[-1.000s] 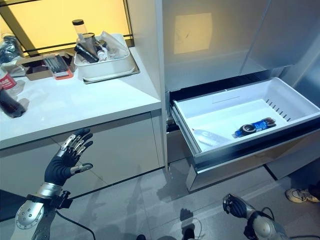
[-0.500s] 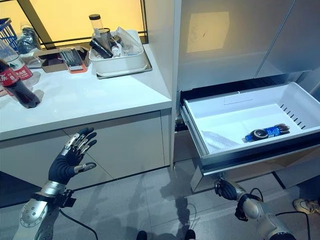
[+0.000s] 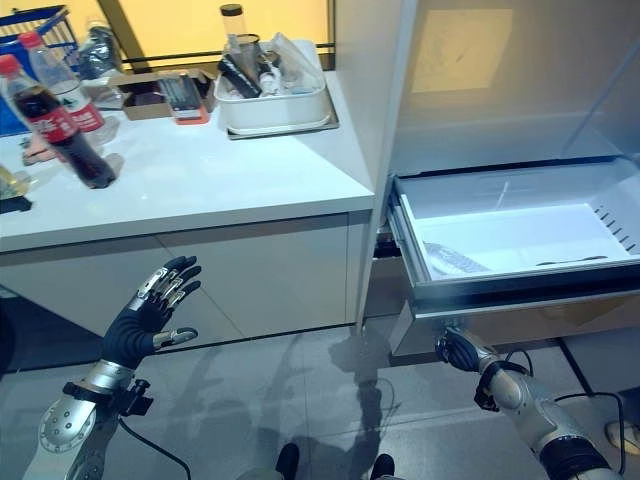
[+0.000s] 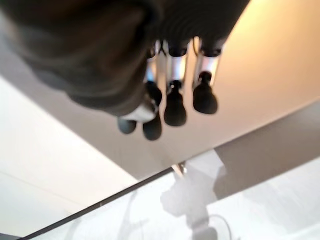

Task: Take the drinks into the refrigerator

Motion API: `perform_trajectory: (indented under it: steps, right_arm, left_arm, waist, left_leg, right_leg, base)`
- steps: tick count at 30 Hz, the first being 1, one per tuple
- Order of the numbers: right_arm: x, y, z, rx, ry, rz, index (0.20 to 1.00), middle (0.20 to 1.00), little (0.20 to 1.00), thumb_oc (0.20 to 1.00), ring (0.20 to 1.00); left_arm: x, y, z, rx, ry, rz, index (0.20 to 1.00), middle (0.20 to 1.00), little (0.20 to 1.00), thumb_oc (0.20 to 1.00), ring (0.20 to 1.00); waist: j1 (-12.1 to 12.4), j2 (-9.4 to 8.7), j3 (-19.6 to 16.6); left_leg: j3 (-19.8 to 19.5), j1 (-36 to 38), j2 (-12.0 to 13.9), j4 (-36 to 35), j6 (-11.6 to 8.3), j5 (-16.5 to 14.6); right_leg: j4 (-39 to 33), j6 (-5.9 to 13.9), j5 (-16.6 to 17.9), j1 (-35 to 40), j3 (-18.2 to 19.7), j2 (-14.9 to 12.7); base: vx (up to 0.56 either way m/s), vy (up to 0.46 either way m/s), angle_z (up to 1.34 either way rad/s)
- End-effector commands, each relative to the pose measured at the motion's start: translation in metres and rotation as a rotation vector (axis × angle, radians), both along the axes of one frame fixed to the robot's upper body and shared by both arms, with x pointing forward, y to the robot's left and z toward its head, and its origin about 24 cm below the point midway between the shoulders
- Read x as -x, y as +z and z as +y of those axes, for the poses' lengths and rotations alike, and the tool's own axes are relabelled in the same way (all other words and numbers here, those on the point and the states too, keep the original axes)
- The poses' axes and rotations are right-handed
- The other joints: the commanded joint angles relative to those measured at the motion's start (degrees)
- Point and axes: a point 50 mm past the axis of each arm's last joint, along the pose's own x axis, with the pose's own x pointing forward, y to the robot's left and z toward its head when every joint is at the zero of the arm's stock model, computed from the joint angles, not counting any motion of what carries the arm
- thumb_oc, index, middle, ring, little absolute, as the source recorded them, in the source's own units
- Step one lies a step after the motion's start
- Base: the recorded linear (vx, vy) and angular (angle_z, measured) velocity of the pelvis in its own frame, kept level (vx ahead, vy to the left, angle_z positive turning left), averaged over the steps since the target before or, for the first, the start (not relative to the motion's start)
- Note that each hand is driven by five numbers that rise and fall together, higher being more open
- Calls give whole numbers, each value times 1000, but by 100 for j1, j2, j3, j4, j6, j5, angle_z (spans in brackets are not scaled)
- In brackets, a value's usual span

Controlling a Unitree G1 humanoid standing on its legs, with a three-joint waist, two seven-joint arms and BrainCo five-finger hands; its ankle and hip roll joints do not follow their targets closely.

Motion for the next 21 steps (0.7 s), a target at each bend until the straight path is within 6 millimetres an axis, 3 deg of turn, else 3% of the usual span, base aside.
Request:
perform_trajectory:
  steps: [1, 2, 4, 5, 10, 13, 15, 18, 19, 21]
  right_arm:
    - [-69, 91, 12, -5, 53, -363, 200, 200, 200, 200, 200]
    - [-69, 92, 12, -5, 53, -364, 200, 200, 200, 200, 200]
    - [-88, 120, 19, -21, 51, -472, 200, 200, 200, 200, 200]
    - [-88, 121, 19, -21, 52, -474, 200, 200, 200, 200, 200]
    - [-114, 169, 40, -143, 37, -682, 200, 200, 200, 200, 200]
    - [-112, 169, 39, -145, 30, -689, 200, 200, 200, 200, 200]
    - [-110, 162, 37, -175, 5, -684, 200, 200, 200, 200, 200]
    - [-102, 148, 33, -220, -32, -667, 200, 200, 200, 200, 200]
    - [-96, 137, 31, -258, -60, -660, 200, 200, 200, 200, 200]
    - [-89, 129, 30, -271, -66, -649, 200, 200, 200, 200, 200]
  left_arm:
    - [-3, 37, -13, -5, -122, -165, 1000, 1000, 1000, 1000, 1000]
    - [-3, 37, -13, -5, -122, -166, 1000, 1000, 1000, 1000, 1000]
    - [-8, 40, -19, 3, -160, -176, 1000, 1000, 1000, 1000, 1000]
    - [-8, 40, -19, 3, -159, -178, 1000, 1000, 1000, 1000, 1000]
    - [-18, 45, -27, 33, -188, -201, 1000, 1000, 1000, 1000, 1000]
    - [-20, 46, -28, 35, -188, -207, 1000, 1000, 1000, 1000, 1000]
    - [-20, 45, -28, 41, -179, -206, 1000, 1000, 1000, 1000, 1000]
    - [-19, 45, -27, 47, -160, -215, 1000, 1000, 1000, 1000, 1000]
    - [-18, 44, -25, 51, -139, -216, 1000, 1000, 1000, 1000, 1000]
    - [-18, 44, -25, 46, -129, -219, 1000, 1000, 1000, 1000, 1000]
  waist:
    - [453, -219, -11]
    - [438, -218, -13]
    - [620, -216, 21]
    - [604, -213, 30]
    - [851, -262, 8]
    - [876, -290, -9]
    - [898, -330, -46]
    - [922, -336, -34]
    - [897, -362, -52]
    - [897, -350, -24]
  left_leg:
    - [-117, 7, -450, 120, 481, -371]
    - [-131, -22, -463, 125, 487, -343]
    - [-280, -104, -506, 168, 471, -323]
    - [-288, -107, -510, 172, 470, -323]
    - [-514, -187, -577, 250, 436, -286]
    - [-565, -195, -573, 253, 419, -280]
    - [-592, -135, -519, 219, 381, -392]
    - [-637, -184, -549, 232, 402, -282]
    - [-635, -115, -497, 194, 388, -399]
    - [-642, -176, -537, 223, 412, -281]
  right_leg:
    - [1495, 48, -819, -511, -108, -330]
    - [1479, 52, -787, -523, -124, -339]
    - [1512, 37, -833, -487, -305, -377]
    - [1513, 38, -835, -484, -314, -380]
    - [1445, 9, -861, -331, -607, -383]
    - [1421, 4, -872, -291, -679, -376]
    - [1449, 4, -1055, -222, -658, -314]
    - [1473, -29, -951, -256, -781, -334]
    - [1486, -11, -1092, -220, -709, -284]
    - [1479, -27, -950, -269, -775, -321]
  base:
    - [-30, -10, 30]
    - [-32, -21, 28]
    - [-6, -21, 38]
    - [4, -7, 36]
    - [19, -17, 33]
    - [24, -18, 33]
    - [63, -50, 37]
    - [47, -31, 40]
    - [-53, 56, 13]
    - [-27, 30, 5]
